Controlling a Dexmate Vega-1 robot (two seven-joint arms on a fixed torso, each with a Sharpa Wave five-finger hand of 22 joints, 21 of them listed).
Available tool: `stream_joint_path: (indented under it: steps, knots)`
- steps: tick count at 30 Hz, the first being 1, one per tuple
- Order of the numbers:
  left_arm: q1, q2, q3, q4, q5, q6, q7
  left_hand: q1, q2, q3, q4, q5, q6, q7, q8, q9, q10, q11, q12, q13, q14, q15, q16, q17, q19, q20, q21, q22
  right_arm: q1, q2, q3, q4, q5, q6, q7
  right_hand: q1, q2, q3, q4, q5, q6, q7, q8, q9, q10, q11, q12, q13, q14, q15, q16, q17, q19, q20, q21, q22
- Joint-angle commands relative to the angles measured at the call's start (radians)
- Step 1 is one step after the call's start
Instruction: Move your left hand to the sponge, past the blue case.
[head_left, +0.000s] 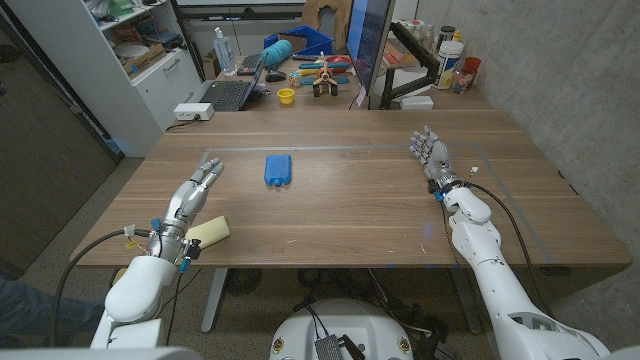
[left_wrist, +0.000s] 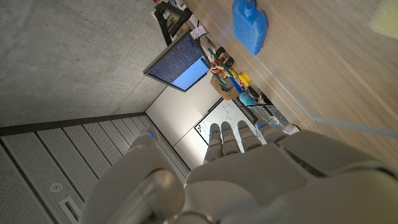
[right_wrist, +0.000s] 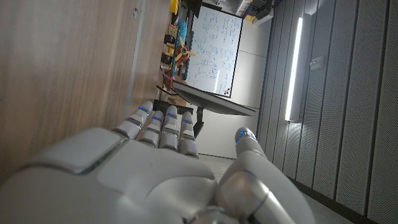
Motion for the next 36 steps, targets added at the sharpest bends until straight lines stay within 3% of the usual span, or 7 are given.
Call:
stream_joint_path:
  steps: [1,21,36]
  knots:
    - [0.012,0.005,-0.009,-0.005,0.033,0.018,0.002,0.012,0.003,0.001,-0.005,-0.004,0.006,-0.001,0.002,0.002,0.008,0.002,-0.002,0.004,0.006,0.0,0.006,0.006,0.002,0.008,0.01,0.004,0.007,0.005,-0.002,0.011,-0.003,0.006,0.0,-0.001,0.01,-0.004,0.001,0.005,0.008,0.002,-0.002,0.004,0.008,0.0,0.0,0.006,0.011,-0.002,-0.004,0.001,-0.001,0.005,-0.003,0.005]
    - [0.023,0.014,-0.02,-0.021,0.083,0.031,0.011,0.018,0.005,0.0,-0.007,-0.009,0.01,-0.004,0.001,0.002,0.007,-0.001,-0.003,0.004,0.008,-0.001,0.006,0.006,0.003,0.009,0.011,0.005,0.009,0.006,-0.002,0.009,-0.007,0.008,-0.006,-0.001,0.011,-0.006,0.0,0.006,0.009,0.002,-0.002,0.004,0.008,-0.001,-0.001,0.006,0.012,-0.001,-0.005,0.001,0.0,0.005,-0.005,0.005]
    - [0.056,0.006,-0.036,-0.057,0.199,0.04,0.067,0.022,0.007,0.0,-0.009,-0.012,0.015,-0.005,0.002,0.002,0.011,-0.005,-0.002,0.004,0.011,0.001,0.007,0.006,0.004,0.015,0.011,0.005,0.021,0.01,-0.003,0.026,-0.008,0.013,-0.001,-0.003,0.011,-0.008,-0.001,0.006,0.009,0.002,-0.003,0.004,0.009,-0.001,-0.001,0.006,0.012,-0.002,-0.005,0.001,0.0,0.006,-0.007,0.005]
